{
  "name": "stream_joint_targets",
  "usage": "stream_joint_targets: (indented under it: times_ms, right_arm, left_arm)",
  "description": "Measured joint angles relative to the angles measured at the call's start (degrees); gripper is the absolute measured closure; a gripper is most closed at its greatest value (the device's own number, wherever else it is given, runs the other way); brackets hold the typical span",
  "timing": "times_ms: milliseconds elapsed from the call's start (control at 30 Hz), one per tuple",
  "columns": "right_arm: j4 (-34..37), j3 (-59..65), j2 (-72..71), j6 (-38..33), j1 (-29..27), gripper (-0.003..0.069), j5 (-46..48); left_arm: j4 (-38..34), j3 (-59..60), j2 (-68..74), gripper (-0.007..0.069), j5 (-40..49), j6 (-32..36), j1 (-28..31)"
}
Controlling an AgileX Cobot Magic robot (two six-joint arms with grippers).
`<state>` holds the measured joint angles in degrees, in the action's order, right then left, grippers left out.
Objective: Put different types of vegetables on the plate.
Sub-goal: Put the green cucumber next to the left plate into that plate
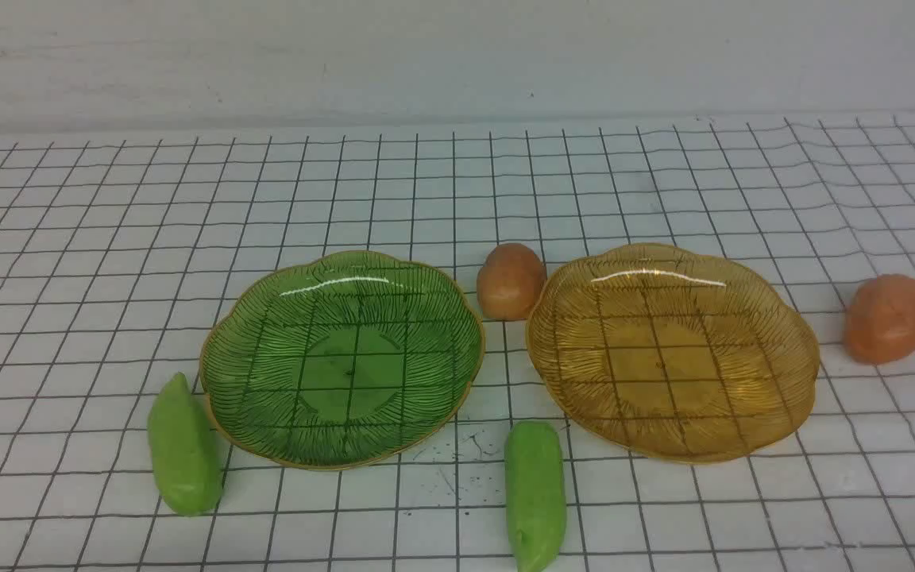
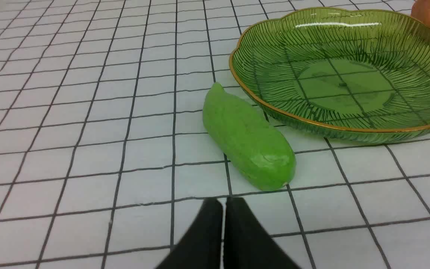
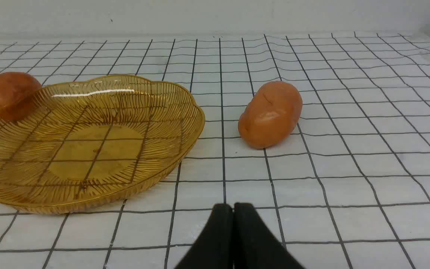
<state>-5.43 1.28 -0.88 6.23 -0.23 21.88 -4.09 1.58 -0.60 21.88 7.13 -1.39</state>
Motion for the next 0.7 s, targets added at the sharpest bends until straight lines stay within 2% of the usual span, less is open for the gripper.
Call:
stream_joint_targets:
  times_ms: [633,700]
  right_arm:
    - [0.0,0.0,0.0,0.0,0.0,0.0673,0.0]
    - [0.0,0.0,0.0,0.0,0.0,0.0673,0.0]
  left_arm:
    - [-0.1,0.0,0.0,0.0632,0.0,-0.1,0.0]
    - [-2.1,0.1,0.0,0.0632,-0.9,-1.1,0.0]
